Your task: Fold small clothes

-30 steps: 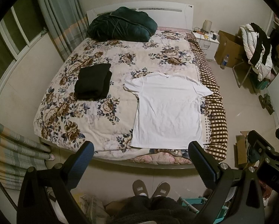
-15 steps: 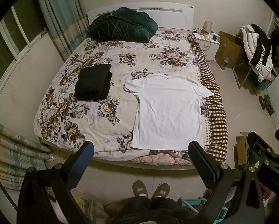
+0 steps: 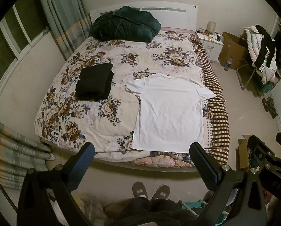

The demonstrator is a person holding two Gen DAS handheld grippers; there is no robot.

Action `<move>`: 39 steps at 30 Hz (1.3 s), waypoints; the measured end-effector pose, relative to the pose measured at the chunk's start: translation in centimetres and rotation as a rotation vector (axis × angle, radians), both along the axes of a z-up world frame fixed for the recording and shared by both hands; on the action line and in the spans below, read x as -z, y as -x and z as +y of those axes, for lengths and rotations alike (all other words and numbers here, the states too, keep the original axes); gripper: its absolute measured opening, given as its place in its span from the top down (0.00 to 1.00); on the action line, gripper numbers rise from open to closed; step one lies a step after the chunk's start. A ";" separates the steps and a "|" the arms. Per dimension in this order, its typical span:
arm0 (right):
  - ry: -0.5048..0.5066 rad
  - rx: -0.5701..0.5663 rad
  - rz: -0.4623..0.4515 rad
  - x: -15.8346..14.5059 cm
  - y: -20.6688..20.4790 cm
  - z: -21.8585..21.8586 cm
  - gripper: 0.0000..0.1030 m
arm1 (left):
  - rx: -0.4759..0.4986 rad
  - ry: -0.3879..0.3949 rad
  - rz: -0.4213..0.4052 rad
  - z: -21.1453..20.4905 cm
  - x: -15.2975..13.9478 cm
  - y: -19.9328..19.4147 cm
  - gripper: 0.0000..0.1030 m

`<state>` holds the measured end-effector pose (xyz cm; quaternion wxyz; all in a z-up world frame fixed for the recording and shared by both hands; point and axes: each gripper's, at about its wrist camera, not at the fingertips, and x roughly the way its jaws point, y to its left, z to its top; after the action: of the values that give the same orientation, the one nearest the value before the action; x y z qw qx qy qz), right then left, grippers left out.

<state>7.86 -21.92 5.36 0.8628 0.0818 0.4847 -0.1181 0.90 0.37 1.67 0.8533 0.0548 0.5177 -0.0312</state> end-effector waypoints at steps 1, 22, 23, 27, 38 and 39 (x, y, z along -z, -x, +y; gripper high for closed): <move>-0.002 -0.001 0.001 0.4 0.0 -0.4 0.00 | 0.001 -0.002 -0.003 0.0 0.0 0.1 0.00; -0.087 0.225 0.037 21.4 -24.3 -15.3 0.00 | -0.048 -0.093 0.057 -8.7 19.1 -26.9 0.00; -0.094 0.251 0.041 23.0 -26.0 -16.2 0.00 | -0.043 -0.090 0.074 -9.6 21.1 -29.5 0.00; -0.156 0.364 0.075 31.6 -33.4 -20.7 0.00 | -0.028 -0.101 0.082 -11.7 26.4 -35.1 0.00; -0.413 0.598 0.089 56.4 -41.3 -37.0 0.00 | 0.000 -0.139 0.221 -18.5 44.9 -45.9 0.00; -0.450 0.621 0.089 59.4 -42.0 -38.9 0.00 | 0.001 -0.149 0.236 -19.1 46.4 -46.4 0.00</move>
<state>49.84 -60.77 -54.04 0.7246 0.4067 0.4877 -0.2678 47.31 -18.77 -44.78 0.7799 0.1141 0.6154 0.0006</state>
